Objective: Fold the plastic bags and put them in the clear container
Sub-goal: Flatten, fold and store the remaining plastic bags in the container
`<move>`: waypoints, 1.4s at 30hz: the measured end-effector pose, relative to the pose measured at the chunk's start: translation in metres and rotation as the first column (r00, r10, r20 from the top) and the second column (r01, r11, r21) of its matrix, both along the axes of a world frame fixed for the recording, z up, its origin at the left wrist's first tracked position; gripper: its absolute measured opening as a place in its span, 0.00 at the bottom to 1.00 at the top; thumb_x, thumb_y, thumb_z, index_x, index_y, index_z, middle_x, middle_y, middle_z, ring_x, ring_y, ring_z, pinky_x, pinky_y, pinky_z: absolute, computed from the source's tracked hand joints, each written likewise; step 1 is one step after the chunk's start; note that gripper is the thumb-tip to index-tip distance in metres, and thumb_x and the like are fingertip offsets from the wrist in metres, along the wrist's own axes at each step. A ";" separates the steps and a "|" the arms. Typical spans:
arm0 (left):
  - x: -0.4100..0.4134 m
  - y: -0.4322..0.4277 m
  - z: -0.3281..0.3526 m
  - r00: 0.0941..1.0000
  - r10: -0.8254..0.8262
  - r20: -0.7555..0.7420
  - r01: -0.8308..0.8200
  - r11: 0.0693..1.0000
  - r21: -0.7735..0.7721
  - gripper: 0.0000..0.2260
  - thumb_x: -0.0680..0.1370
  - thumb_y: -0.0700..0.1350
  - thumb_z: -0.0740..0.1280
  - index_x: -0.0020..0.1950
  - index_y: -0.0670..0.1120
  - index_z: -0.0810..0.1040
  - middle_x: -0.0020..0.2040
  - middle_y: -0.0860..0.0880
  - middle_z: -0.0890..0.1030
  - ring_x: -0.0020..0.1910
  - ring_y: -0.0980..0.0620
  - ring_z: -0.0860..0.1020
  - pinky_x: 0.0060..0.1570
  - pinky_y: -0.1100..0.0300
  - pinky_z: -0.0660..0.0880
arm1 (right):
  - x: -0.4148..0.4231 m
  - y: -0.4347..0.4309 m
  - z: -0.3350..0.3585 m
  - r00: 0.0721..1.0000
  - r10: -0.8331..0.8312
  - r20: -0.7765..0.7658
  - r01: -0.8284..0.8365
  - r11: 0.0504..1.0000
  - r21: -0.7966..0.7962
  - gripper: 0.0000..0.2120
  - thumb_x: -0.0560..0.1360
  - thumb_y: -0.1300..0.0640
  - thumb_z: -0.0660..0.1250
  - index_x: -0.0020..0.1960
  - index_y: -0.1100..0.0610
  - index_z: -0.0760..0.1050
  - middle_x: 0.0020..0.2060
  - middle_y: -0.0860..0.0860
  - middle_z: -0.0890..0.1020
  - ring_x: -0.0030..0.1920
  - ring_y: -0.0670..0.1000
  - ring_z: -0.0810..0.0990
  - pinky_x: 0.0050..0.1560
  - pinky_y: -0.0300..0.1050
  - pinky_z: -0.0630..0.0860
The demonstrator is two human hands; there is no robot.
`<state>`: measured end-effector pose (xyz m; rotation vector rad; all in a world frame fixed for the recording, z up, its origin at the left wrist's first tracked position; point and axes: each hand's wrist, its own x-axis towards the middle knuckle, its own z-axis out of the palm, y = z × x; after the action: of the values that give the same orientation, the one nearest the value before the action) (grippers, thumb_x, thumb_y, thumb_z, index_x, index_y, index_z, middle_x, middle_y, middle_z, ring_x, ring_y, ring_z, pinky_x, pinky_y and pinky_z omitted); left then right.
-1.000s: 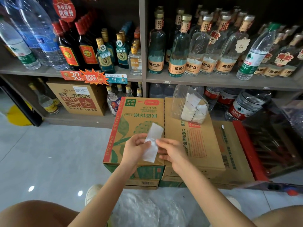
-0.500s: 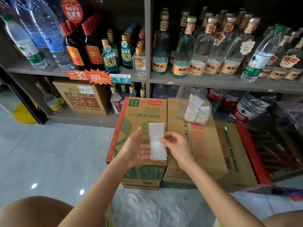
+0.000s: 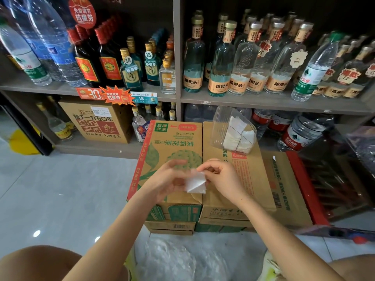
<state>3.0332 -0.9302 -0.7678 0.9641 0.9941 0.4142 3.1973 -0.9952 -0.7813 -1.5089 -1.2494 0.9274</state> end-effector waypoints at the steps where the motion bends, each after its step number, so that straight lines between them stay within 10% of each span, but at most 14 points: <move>1: 0.002 -0.001 -0.001 1.000 -0.003 -0.016 0.004 0.999 0.036 0.22 0.73 0.31 0.69 0.65 0.43 0.70 0.52 0.38 0.79 0.46 0.43 0.80 0.48 0.49 0.79 | 0.000 0.000 0.000 1.000 0.005 -0.003 -0.005 1.000 0.002 0.14 0.73 0.72 0.67 0.40 0.54 0.82 0.40 0.50 0.81 0.35 0.44 0.77 0.37 0.36 0.75; 8: 0.011 0.000 -0.002 1.000 0.019 -0.010 -0.017 0.985 0.170 0.28 0.70 0.26 0.71 0.64 0.47 0.70 0.44 0.44 0.84 0.42 0.47 0.81 0.41 0.54 0.77 | 0.009 0.000 0.002 0.853 -0.098 -0.513 -0.010 0.979 -0.205 0.09 0.77 0.66 0.63 0.54 0.60 0.79 0.46 0.57 0.82 0.45 0.53 0.82 0.39 0.44 0.80; 17: 0.037 0.007 -0.006 0.991 -0.103 -0.088 0.127 0.938 0.322 0.32 0.68 0.30 0.75 0.68 0.47 0.69 0.44 0.43 0.83 0.43 0.47 0.82 0.49 0.50 0.79 | 0.029 0.007 0.000 0.900 -0.204 -0.386 0.109 0.961 -0.253 0.02 0.74 0.67 0.69 0.45 0.64 0.80 0.35 0.52 0.83 0.34 0.47 0.80 0.32 0.37 0.75; 24: 0.077 0.018 -0.002 0.974 -0.129 -0.187 0.208 0.835 0.509 0.31 0.68 0.35 0.77 0.67 0.49 0.71 0.39 0.50 0.82 0.35 0.58 0.78 0.40 0.65 0.75 | 0.062 0.012 0.008 0.850 -0.308 -0.427 0.226 0.946 -0.232 0.03 0.74 0.67 0.67 0.43 0.63 0.79 0.35 0.53 0.83 0.34 0.48 0.82 0.34 0.40 0.78; 31: 0.114 0.060 0.002 0.951 0.153 -0.268 0.086 0.703 0.706 0.25 0.70 0.50 0.76 0.65 0.52 0.72 0.58 0.53 0.76 0.56 0.56 0.74 0.57 0.58 0.72 | 0.134 0.024 0.020 0.774 -0.537 -0.335 0.473 0.842 -0.257 0.04 0.75 0.64 0.68 0.49 0.59 0.80 0.43 0.51 0.83 0.41 0.47 0.79 0.40 0.38 0.74; 37: 0.146 0.088 0.000 0.980 0.086 -0.180 0.019 0.859 0.512 0.33 0.73 0.57 0.72 0.75 0.55 0.63 0.72 0.53 0.69 0.71 0.51 0.66 0.68 0.53 0.65 | 0.167 0.057 0.012 0.756 -0.594 -0.276 0.525 0.801 -0.288 0.06 0.74 0.63 0.70 0.50 0.57 0.78 0.39 0.45 0.79 0.42 0.43 0.75 0.35 0.32 0.66; 42: 0.153 0.087 -0.001 0.996 0.059 -0.060 -0.024 0.882 0.471 0.25 0.76 0.44 0.71 0.69 0.56 0.65 0.54 0.61 0.74 0.49 0.65 0.76 0.42 0.75 0.71 | 0.176 0.075 -0.007 0.765 -0.625 -0.158 0.572 0.771 -0.281 0.11 0.72 0.61 0.72 0.54 0.59 0.80 0.47 0.49 0.81 0.48 0.47 0.77 0.43 0.36 0.71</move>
<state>3.1860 -0.8433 -0.7684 1.4057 1.0010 0.6809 3.3733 -0.9202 -0.7886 -1.7544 -0.4252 0.7868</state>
